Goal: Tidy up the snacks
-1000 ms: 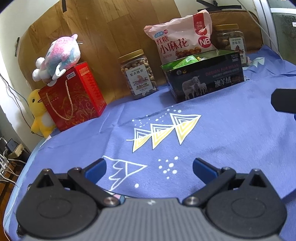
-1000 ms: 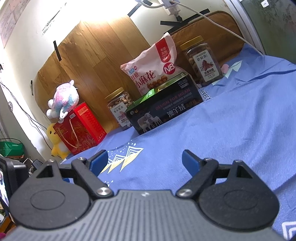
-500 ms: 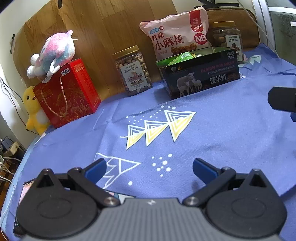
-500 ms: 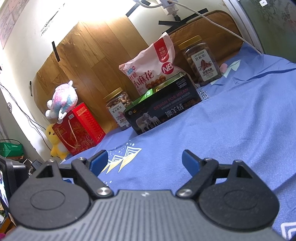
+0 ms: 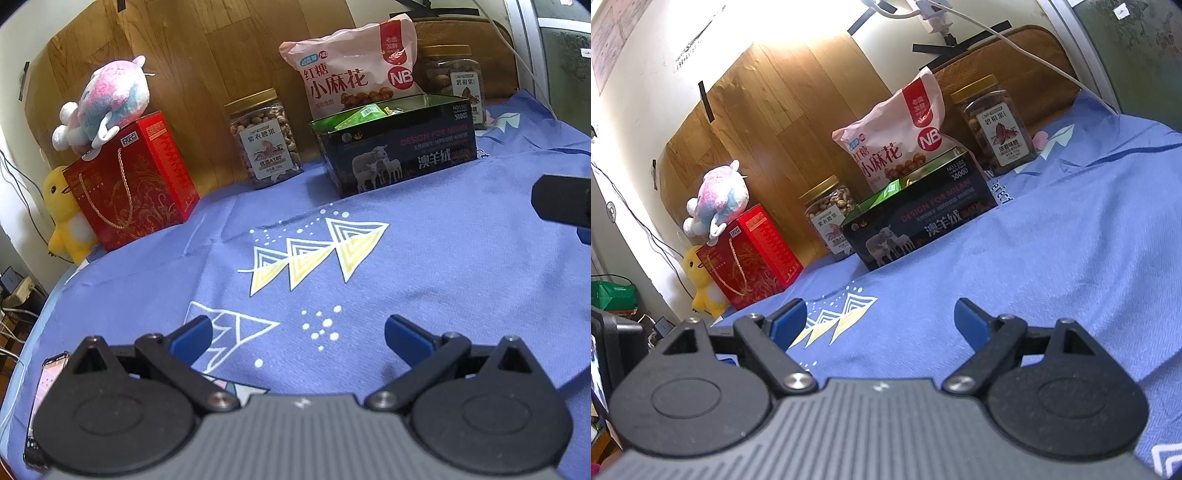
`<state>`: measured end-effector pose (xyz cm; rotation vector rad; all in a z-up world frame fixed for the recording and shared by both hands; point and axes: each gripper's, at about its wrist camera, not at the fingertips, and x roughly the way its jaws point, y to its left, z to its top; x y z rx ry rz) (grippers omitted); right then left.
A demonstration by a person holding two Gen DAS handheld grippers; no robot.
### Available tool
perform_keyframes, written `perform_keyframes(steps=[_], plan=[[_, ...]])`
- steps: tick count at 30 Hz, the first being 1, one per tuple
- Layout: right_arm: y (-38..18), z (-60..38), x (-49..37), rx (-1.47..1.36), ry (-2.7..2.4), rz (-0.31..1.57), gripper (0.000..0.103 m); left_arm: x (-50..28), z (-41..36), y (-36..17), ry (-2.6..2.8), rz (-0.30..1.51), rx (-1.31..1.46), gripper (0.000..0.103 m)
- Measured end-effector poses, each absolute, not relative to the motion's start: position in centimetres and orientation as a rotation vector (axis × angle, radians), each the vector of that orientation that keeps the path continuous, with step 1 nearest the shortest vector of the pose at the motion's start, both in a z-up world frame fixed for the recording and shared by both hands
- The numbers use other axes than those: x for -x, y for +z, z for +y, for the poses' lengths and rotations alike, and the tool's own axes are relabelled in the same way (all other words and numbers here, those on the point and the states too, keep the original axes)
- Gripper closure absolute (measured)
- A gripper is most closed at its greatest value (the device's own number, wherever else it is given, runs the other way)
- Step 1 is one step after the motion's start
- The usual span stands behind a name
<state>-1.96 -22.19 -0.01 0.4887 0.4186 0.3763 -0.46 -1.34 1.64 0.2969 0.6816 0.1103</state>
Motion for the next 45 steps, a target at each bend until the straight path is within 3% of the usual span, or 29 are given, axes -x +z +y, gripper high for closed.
perform_keyframes(steps=[45], plan=[[-0.8, -22.3, 1.2, -0.492, 0.354, 0.435, 0.014, -1.3, -1.8, 1.0, 0.019, 0.760, -0.253, 0.000]])
